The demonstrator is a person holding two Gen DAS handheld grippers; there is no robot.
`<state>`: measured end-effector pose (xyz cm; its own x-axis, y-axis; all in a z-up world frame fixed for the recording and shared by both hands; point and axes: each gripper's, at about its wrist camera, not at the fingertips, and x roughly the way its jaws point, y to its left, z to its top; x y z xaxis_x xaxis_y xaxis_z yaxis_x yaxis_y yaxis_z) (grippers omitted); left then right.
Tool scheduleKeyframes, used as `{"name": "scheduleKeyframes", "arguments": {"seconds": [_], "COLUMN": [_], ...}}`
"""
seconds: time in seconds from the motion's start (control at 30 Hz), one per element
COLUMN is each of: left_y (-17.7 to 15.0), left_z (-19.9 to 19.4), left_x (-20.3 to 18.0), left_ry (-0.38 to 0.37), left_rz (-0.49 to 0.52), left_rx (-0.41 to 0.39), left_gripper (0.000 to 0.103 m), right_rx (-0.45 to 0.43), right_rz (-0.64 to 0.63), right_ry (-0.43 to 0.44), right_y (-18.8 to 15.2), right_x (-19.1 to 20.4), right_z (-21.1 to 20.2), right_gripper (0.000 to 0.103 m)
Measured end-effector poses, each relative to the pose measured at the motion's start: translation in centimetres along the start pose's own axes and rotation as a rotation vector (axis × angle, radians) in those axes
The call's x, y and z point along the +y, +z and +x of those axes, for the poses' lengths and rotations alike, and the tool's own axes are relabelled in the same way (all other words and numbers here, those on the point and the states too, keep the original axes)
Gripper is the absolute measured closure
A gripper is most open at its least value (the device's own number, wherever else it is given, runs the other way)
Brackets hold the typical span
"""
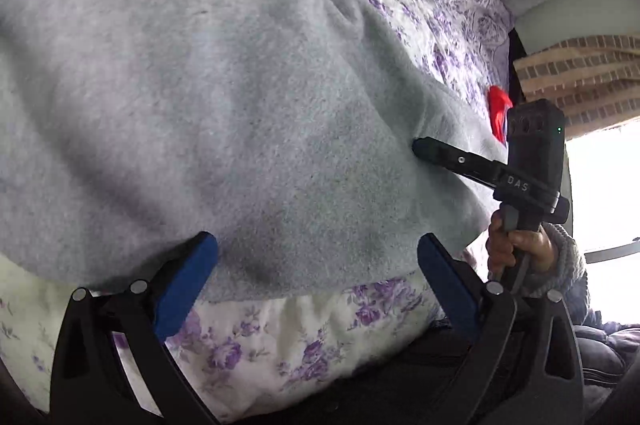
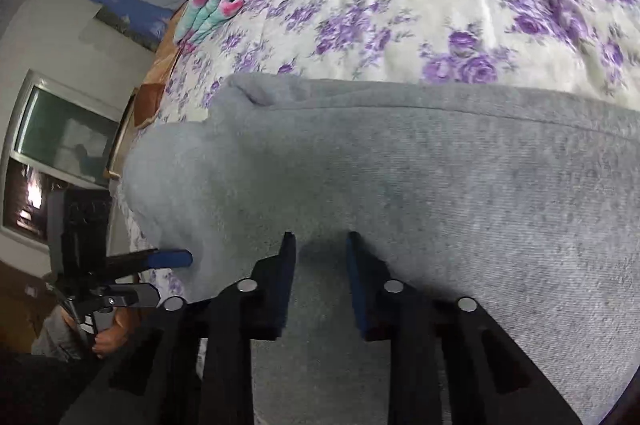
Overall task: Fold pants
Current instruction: 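Grasp the folded grey sweatpants edge with the right gripper near the left gripper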
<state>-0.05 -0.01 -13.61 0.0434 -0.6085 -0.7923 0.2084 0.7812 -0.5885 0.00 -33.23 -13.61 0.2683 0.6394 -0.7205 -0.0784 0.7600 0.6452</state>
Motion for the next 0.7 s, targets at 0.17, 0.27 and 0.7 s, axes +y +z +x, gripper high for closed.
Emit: {"name": "scheduleKeyframes", "arguments": {"seconds": [0.17,0.27,0.7], "left_y": [-0.6,0.1,0.1], "left_z": [-3.1,-4.0,-2.5], "left_x": [0.5,1.8,3.8], "left_ry": [0.026,0.028,0.048], "left_rz": [-0.056,-0.114,-0.202], "left_rx": [-0.118,-0.165,-0.185], "left_gripper": [0.005,0.005,0.005], "right_rx": [-0.066,0.005,0.461], "right_rz": [-0.177,-0.305,-0.506], "right_ry": [0.191,0.204,0.187], "right_y": [5.5,9.6,9.1], "right_x": [5.0,6.5,6.9], "right_z": [-3.1,0.2,8.7], "right_gripper": [0.032,0.029,0.027]}}
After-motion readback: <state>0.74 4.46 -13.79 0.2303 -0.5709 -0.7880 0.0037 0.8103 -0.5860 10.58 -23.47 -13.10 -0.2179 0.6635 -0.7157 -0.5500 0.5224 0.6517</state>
